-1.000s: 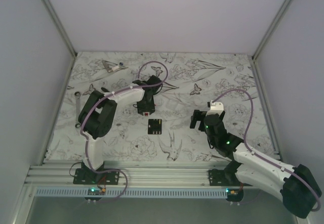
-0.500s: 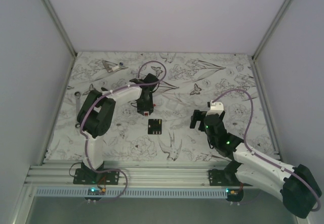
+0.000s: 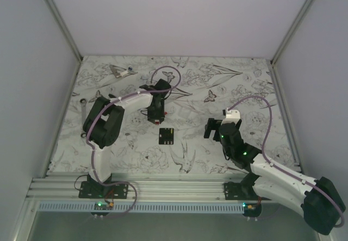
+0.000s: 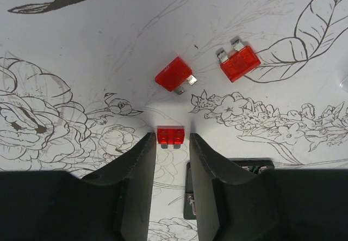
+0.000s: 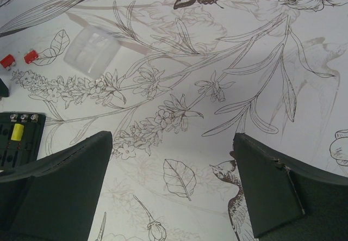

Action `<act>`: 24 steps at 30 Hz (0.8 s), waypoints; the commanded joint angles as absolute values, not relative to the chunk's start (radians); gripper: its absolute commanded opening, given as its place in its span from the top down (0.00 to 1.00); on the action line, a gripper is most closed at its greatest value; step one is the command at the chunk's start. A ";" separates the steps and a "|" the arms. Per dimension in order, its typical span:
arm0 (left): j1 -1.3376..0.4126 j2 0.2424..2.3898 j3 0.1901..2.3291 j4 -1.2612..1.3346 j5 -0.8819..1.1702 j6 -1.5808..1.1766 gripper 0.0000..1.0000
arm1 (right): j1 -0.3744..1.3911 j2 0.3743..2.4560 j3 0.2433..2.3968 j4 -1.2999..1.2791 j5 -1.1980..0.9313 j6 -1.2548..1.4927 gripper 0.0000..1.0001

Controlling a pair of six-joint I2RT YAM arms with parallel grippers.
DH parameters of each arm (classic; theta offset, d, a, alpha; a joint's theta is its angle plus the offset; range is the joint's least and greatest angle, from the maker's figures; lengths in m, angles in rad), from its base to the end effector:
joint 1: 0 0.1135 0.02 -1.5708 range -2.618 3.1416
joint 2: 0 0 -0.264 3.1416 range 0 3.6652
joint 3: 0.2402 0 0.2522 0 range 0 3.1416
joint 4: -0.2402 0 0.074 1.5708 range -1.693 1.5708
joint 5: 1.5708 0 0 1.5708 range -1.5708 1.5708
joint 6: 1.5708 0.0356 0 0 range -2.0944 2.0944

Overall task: Snap on the fuse box
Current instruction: Pick up the fuse from the center of the board.

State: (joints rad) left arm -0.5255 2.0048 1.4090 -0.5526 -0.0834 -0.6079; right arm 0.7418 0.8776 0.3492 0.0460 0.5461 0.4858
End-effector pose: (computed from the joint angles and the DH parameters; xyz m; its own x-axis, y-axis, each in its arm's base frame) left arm 0.3582 -0.2043 0.1654 -0.9163 -0.1266 -0.3799 -0.0645 0.9830 -0.1718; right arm 0.1493 0.1118 0.1964 -0.4136 0.1622 -0.8959 -0.0509 0.9784 0.2006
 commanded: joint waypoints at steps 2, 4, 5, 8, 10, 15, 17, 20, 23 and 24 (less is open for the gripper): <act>-0.546 2.058 1.404 -0.573 -0.125 -0.561 0.66 | 0.736 0.873 0.360 0.074 0.542 0.488 0.00; -0.546 2.067 1.405 -0.574 -0.126 -0.558 0.66 | 0.738 0.873 0.361 0.074 0.540 0.488 0.00; -0.546 2.071 1.407 -0.575 -0.124 -0.558 0.66 | 0.737 0.873 0.361 0.073 0.540 0.488 0.00; -0.546 2.087 1.411 -0.578 -0.127 -0.562 0.67 | 0.737 0.873 0.360 0.074 0.540 0.488 0.00; -0.546 2.101 1.413 -0.579 -0.128 -0.565 0.68 | 0.737 0.872 0.360 0.075 0.540 0.488 0.00; -0.545 2.126 1.414 -0.577 -0.132 -0.580 0.71 | 0.736 0.876 0.360 0.074 0.539 0.488 0.00; -0.545 2.132 1.416 -0.578 -0.126 -0.580 0.73 | 0.737 0.873 0.360 0.075 0.538 0.488 0.00; -0.545 2.122 1.414 -0.577 -0.121 -0.581 0.76 | 0.736 0.871 0.360 0.075 0.538 0.488 0.00; -0.545 2.085 1.404 -0.577 -0.122 -0.581 0.78 | 0.738 0.874 0.362 0.077 0.533 0.488 0.00; -0.546 2.069 1.400 -0.577 -0.122 -0.581 0.79 | 0.737 0.876 0.363 0.077 0.530 0.486 0.00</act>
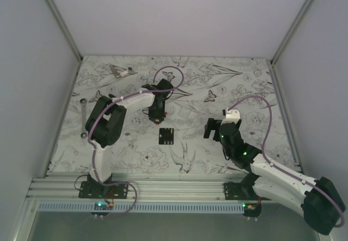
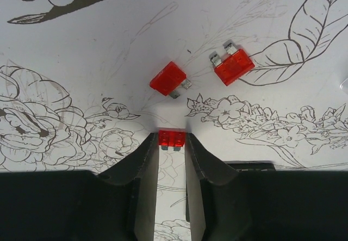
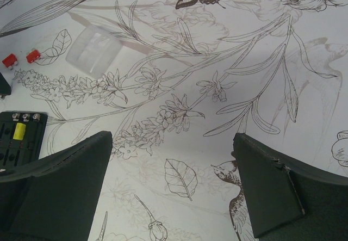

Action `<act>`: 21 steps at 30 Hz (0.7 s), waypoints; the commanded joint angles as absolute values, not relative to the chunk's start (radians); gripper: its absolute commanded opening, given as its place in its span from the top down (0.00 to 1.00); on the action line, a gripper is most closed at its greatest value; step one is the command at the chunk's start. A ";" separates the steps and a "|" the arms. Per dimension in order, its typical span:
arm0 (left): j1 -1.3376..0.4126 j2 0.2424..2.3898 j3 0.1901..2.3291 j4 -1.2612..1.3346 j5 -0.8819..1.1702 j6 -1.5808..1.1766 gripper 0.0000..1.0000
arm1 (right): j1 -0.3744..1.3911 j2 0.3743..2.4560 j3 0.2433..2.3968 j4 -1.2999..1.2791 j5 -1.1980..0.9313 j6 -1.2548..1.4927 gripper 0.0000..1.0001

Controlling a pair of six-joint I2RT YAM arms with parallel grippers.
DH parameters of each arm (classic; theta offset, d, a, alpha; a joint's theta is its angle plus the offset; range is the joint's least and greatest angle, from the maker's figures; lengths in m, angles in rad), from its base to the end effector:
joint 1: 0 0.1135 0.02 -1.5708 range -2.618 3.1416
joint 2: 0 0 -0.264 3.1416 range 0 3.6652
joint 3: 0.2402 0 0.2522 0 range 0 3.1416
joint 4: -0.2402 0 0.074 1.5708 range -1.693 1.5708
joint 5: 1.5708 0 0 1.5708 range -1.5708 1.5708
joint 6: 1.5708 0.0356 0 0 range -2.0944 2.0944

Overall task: Snap on the fuse box
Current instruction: Pick up the fuse from the center of the board.

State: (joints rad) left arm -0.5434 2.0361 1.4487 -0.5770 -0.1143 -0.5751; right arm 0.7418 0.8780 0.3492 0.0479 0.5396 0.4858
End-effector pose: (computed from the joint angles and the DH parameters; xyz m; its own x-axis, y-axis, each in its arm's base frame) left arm 0.3606 -0.2131 0.1632 -0.9182 -0.0767 -0.3887 -0.0290 0.9915 -0.1271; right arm 0.1494 0.1121 0.1965 -0.4154 0.1627 -0.8950 -0.0563 0.9774 0.2038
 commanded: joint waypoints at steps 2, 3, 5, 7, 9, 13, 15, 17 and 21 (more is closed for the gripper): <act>-0.550 2.029 1.393 -0.578 -0.122 -0.575 0.81 | 0.737 0.876 0.367 0.079 0.520 0.481 0.00; -0.552 2.008 1.389 -0.577 -0.126 -0.571 0.81 | 0.737 0.876 0.369 0.079 0.514 0.478 0.00; -0.564 1.962 1.383 -0.577 -0.136 -0.561 0.81 | 0.737 0.874 0.373 0.079 0.502 0.473 0.00; -0.574 1.921 1.379 -0.575 -0.139 -0.551 0.81 | 0.737 0.872 0.378 0.080 0.489 0.470 0.00; -0.584 1.880 1.373 -0.571 -0.142 -0.538 0.81 | 0.737 0.870 0.381 0.083 0.469 0.464 0.00; -0.610 1.787 1.326 -0.518 -0.136 -0.494 0.82 | 0.737 0.863 0.398 0.097 0.390 0.437 0.00; -0.626 1.723 1.280 -0.477 -0.140 -0.460 0.82 | 0.736 0.857 0.414 0.099 0.353 0.423 0.00; -0.641 1.674 1.243 -0.435 -0.142 -0.443 0.82 | 0.738 0.849 0.424 0.102 0.316 0.411 0.00; -0.649 1.549 1.167 -0.373 -0.122 -0.491 0.84 | 0.737 0.850 0.417 0.160 0.249 0.399 0.03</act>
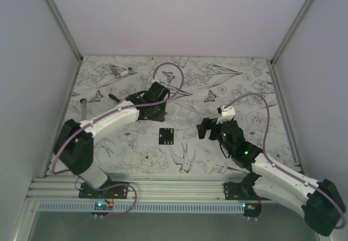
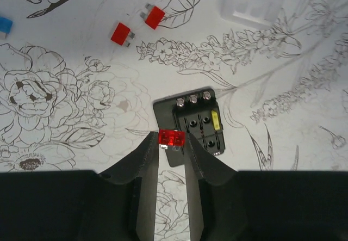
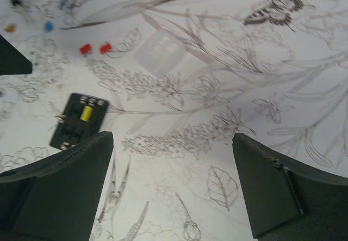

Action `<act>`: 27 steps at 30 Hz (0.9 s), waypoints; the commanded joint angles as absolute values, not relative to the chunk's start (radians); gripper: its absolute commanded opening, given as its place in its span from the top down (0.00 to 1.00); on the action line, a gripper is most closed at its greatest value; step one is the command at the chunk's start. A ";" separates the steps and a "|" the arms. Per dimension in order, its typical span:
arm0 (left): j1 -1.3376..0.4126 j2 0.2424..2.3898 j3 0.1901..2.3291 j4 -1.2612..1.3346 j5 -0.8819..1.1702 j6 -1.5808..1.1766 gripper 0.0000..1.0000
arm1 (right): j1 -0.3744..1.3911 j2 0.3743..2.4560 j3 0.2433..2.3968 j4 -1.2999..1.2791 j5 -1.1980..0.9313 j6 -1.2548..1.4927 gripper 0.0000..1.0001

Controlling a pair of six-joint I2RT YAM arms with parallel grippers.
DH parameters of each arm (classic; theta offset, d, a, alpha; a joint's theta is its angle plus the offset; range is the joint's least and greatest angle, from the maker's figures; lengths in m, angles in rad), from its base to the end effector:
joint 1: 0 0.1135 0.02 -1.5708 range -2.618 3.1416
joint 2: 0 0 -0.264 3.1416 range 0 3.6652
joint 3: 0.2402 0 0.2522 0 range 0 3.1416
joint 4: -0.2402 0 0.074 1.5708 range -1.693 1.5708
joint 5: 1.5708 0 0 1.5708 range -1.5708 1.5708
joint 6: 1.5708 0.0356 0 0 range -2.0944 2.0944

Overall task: Snap on the fuse box
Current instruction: Pick up the fuse from the center of the board.

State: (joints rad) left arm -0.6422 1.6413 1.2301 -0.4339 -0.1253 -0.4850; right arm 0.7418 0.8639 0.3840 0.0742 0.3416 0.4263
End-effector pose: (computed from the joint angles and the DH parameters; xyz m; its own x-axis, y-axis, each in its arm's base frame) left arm 0.2907 -0.2119 0.2522 -0.7760 0.0028 -0.6307 0.1877 0.9557 -0.2267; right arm 0.1499 0.1212 0.2119 -0.4343 0.1305 -0.8913 -0.2527 0.9321 0.2596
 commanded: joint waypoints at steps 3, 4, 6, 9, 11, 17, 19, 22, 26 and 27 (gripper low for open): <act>-0.664 1.475 1.126 -0.336 -0.121 -0.562 0.87 | 0.737 0.875 0.403 0.259 0.162 0.393 0.09; -0.672 1.456 1.121 -0.329 -0.128 -0.582 0.87 | 0.738 0.888 0.401 0.299 0.131 0.391 0.11; -0.699 1.433 1.120 -0.324 -0.155 -0.629 0.87 | 0.743 0.916 0.399 0.372 0.068 0.378 0.16; -0.755 1.424 1.140 -0.321 -0.195 -0.697 0.87 | 0.766 0.966 0.395 0.495 0.007 0.353 0.20; -0.786 1.426 1.156 -0.321 -0.226 -0.740 0.87 | 0.788 0.996 0.393 0.582 -0.032 0.338 0.22; -0.858 1.434 1.214 -0.319 -0.305 -0.833 0.88 | 0.828 1.038 0.348 0.758 -0.063 0.306 0.29; -0.868 1.431 1.225 -0.319 -0.325 -0.854 0.88 | 0.829 1.034 0.321 0.798 -0.061 0.309 0.30; -0.881 1.429 1.236 -0.319 -0.330 -0.885 0.87 | 0.829 1.028 0.295 0.829 -0.068 0.297 0.34; -0.898 1.434 1.253 -0.319 -0.315 -0.913 0.88 | 0.831 1.026 0.284 0.870 -0.084 0.288 0.39; -0.903 1.435 1.257 -0.319 -0.312 -0.916 0.88 | 0.830 1.029 0.285 0.878 -0.084 0.287 0.41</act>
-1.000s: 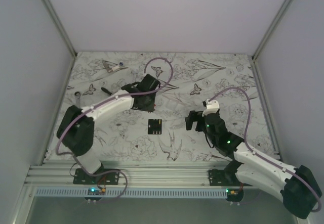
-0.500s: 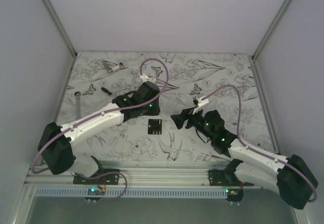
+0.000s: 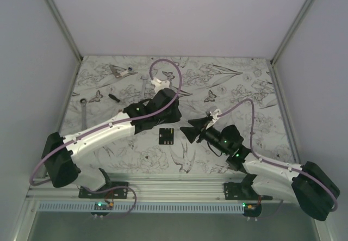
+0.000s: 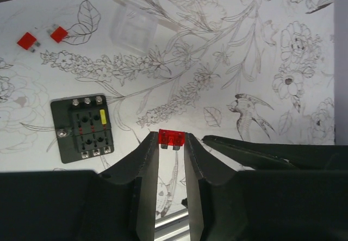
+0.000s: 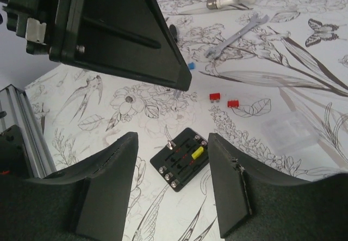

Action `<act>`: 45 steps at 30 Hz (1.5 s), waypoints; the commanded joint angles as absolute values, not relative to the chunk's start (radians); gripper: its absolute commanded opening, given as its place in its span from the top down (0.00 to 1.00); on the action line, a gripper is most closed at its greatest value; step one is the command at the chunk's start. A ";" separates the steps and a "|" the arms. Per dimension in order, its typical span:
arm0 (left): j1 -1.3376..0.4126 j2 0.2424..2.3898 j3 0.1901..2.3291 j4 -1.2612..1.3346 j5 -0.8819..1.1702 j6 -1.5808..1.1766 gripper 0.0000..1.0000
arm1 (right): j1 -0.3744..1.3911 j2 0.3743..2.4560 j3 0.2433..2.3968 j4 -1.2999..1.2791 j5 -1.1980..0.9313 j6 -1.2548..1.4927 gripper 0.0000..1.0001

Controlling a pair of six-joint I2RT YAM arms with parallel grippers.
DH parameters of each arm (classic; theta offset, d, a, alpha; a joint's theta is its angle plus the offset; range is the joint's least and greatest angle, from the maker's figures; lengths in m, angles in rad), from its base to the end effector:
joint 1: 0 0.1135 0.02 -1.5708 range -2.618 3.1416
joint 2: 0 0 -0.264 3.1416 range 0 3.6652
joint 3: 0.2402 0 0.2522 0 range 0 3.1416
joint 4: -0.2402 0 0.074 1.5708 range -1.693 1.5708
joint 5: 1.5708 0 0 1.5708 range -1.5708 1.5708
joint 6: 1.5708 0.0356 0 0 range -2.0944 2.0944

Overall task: Snap on the fuse box
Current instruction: Pick up the fuse from the center of the board.

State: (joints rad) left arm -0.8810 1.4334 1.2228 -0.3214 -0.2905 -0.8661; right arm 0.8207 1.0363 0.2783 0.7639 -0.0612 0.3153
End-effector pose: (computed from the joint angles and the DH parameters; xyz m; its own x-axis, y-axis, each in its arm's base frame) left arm 0.2173 -0.2474 0.3276 -0.6525 -0.3561 -0.6690 0.1311 0.8164 -0.5624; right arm 0.1444 0.1582 0.2165 -0.2356 0.2012 -0.9508 -0.7351 0.6030 0.3098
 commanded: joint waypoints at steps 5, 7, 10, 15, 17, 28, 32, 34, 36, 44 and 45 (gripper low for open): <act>-0.927 1.432 1.268 -0.316 -0.306 -0.927 0.87 | 0.831 1.055 0.292 0.918 -0.074 0.291 0.47; -0.937 1.433 1.270 -0.315 -0.303 -0.932 0.87 | 0.830 1.066 0.294 0.934 -0.070 0.296 0.49; -0.947 1.432 1.272 -0.311 -0.299 -0.934 0.87 | 0.831 1.082 0.296 0.951 -0.051 0.296 0.54; -0.960 1.426 1.269 -0.308 -0.293 -0.939 0.87 | 0.830 1.098 0.299 0.975 -0.045 0.299 0.62; -0.963 1.423 1.266 -0.306 -0.291 -0.942 0.87 | 0.830 1.105 0.301 0.977 -0.042 0.298 0.65; -0.973 1.409 1.246 -0.288 -0.272 -0.950 0.87 | 0.830 1.121 0.307 0.990 -0.019 0.325 0.86; -0.973 1.401 1.241 -0.285 -0.276 -0.942 0.86 | 0.830 1.116 0.311 0.975 -0.021 0.317 1.00; -0.973 1.396 1.241 -0.285 -0.278 -0.929 0.84 | 0.830 1.109 0.313 0.961 -0.020 0.307 1.00; -0.973 1.395 1.244 -0.285 -0.274 -0.914 0.81 | 0.830 1.097 0.316 0.943 -0.027 0.291 1.00; -0.955 1.331 1.240 -0.294 -0.198 -0.693 0.52 | 0.801 1.049 0.339 0.822 -0.122 0.218 1.00; -0.948 1.310 1.231 -0.295 -0.178 -0.640 0.50 | 0.789 1.048 0.349 0.799 -0.163 0.208 1.00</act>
State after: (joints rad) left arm -0.9619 1.3968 1.2491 -0.2970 -0.2413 -0.8200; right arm 0.8162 1.0683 0.2852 0.8700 -0.0608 0.2684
